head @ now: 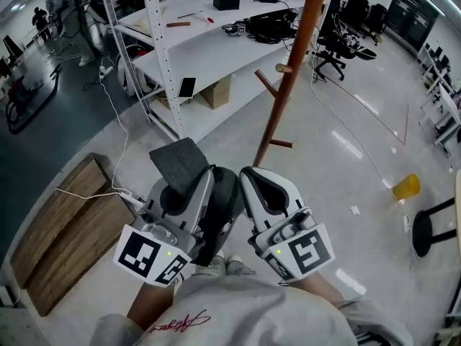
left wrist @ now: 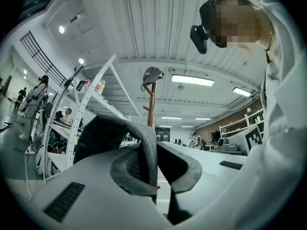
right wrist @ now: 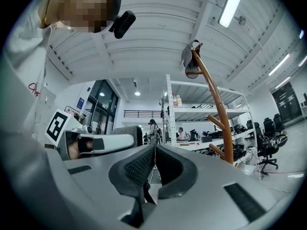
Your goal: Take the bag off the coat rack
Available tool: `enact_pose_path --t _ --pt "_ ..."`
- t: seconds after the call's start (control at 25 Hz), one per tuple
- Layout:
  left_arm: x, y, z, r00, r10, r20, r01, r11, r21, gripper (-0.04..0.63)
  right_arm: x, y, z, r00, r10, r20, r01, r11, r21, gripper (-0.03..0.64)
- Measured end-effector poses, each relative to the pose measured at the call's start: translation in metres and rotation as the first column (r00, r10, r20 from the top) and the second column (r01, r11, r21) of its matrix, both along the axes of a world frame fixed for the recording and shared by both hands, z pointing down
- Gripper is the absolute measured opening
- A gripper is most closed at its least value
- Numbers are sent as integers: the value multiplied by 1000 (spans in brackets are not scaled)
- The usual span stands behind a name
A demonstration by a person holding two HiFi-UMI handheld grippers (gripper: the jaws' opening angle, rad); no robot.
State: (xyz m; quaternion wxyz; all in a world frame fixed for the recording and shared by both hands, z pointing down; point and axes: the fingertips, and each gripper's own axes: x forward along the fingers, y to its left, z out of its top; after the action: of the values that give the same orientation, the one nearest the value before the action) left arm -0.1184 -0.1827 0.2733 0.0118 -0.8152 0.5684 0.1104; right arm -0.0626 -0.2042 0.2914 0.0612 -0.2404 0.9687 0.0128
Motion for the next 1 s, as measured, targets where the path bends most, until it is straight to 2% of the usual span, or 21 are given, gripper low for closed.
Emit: enact_pose_path --t 0.32,0.64,1.0 --pt "11 23 7 1000 10 4 -10 1000 -14 35 12 26 1 1000 6 -13 -6 1000 14 20" --pt "18 66 11 993 112 -25 -112 993 -23 36 20 73 -1 996 94 3 -94 996 2 20" --pt "24 132 5 975 223 -10 -223 975 -8 36 16 152 4 981 195 -14 -195 981 -6 20"
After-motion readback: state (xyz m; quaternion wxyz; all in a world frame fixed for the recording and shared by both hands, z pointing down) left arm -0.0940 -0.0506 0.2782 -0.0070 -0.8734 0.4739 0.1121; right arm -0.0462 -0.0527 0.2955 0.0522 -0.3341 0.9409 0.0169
